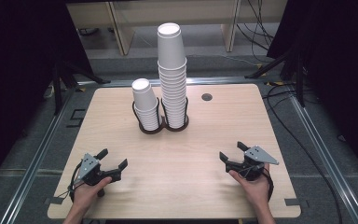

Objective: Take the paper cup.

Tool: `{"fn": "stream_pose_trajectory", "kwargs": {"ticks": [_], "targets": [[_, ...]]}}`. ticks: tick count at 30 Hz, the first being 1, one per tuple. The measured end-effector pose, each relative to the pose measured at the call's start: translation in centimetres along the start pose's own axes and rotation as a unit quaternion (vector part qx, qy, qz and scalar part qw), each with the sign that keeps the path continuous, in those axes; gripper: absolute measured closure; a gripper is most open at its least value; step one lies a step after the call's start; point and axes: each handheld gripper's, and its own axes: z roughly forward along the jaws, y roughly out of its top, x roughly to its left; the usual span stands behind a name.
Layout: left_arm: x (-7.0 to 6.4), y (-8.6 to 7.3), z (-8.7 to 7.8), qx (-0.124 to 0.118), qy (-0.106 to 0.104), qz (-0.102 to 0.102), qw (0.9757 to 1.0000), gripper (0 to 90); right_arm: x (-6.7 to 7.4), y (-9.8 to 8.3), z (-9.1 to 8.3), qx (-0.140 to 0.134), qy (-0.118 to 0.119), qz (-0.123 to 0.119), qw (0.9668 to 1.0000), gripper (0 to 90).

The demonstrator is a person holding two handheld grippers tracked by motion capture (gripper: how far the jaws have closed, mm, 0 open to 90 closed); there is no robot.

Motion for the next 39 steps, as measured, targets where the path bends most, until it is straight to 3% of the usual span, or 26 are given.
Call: {"fn": "stream_pose_trajectory", "kwargs": {"ticks": [2,3,5,7,14,19,20,22,23,24,25,30,31,35,36,37,39], "targets": [[-0.1,0.0,0.2,-0.006,-0.003,-0.004,1.0,4.7,0.2,0.2,0.2,-0.012,0.003,0.004,0.9999,15.0],[-0.1,0.1,0.1,0.004,0.0,0.001,1.0,4.7,0.1,0.3,0.2,-0.015,0.001,-0.008,0.9998,15.0],[-0.2,0.2,0.3,-0.002,-0.004,0.004,1.0,4.8,0.4,0.8,0.1,-0.009,0.002,0.0,1.0,15.0],[-0.4,0.6,0.7,-0.007,-0.009,-0.003,0.9999,4.6,0.4,1.4,0.2,-0.017,0.025,-0.011,0.9995,15.1],[-0.7,1.4,1.3,0.002,-0.024,0.004,0.9997,4.8,1.1,3.5,0.1,-0.029,0.023,-0.024,0.999,15.0],[-1.3,3.1,3.0,-0.012,-0.051,0.022,0.9984,5.0,1.3,5.1,0.2,-0.033,0.019,-0.033,0.9987,15.1],[-1.4,3.5,3.5,-0.021,-0.06,0.029,0.9976,4.9,1.5,6.2,0.2,-0.035,0.011,-0.039,0.9985,15.1],[-1.8,4.5,4.1,-0.017,-0.064,0.041,0.9969,4.9,1.6,6.7,0.4,-0.037,0.019,-0.034,0.9986,15.1],[-2.0,5.0,4.5,-0.02,-0.068,0.043,0.9966,4.9,1.7,7.9,0.6,-0.042,0.014,-0.046,0.9979,15.2],[-2.2,5.6,4.9,-0.025,-0.071,0.048,0.996,4.9,1.7,7.9,0.6,-0.042,0.014,-0.046,0.9979,15.2],[-2.5,6.7,5.6,-0.04,-0.08,0.05,0.9947,5.0,1.6,9.1,0.9,-0.043,0.013,-0.055,0.9975,15.1],[-3.3,9.1,6.9,-0.05,-0.093,0.064,0.9924,4.9,1.5,11.4,1.9,-0.039,0.028,-0.044,0.9979,15.3],[-3.5,10.3,7.7,-0.061,-0.102,0.073,0.9902,4.9,1.5,12.4,2.5,-0.05,0.038,-0.039,0.9972,15.2],[-3.9,12.0,8.9,-0.067,-0.102,0.084,0.9889,3.7,1.4,14.0,3.2,-0.06,0.036,-0.048,0.9964,15.3],[-4.3,13.2,9.7,-0.074,-0.106,0.081,0.9884,2.9,1.5,15.0,3.7,-0.065,0.037,-0.053,0.9958,15.2],[-4.3,13.2,9.7,-0.074,-0.106,0.081,0.9884,2.6,1.5,15.0,3.7,-0.065,0.037,-0.053,0.9958,15.2],[-4.9,15.0,10.9,-0.083,-0.106,0.091,0.9867,2.7,1.7,16.6,4.2,-0.069,0.039,-0.051,0.9955,15.2]]}}
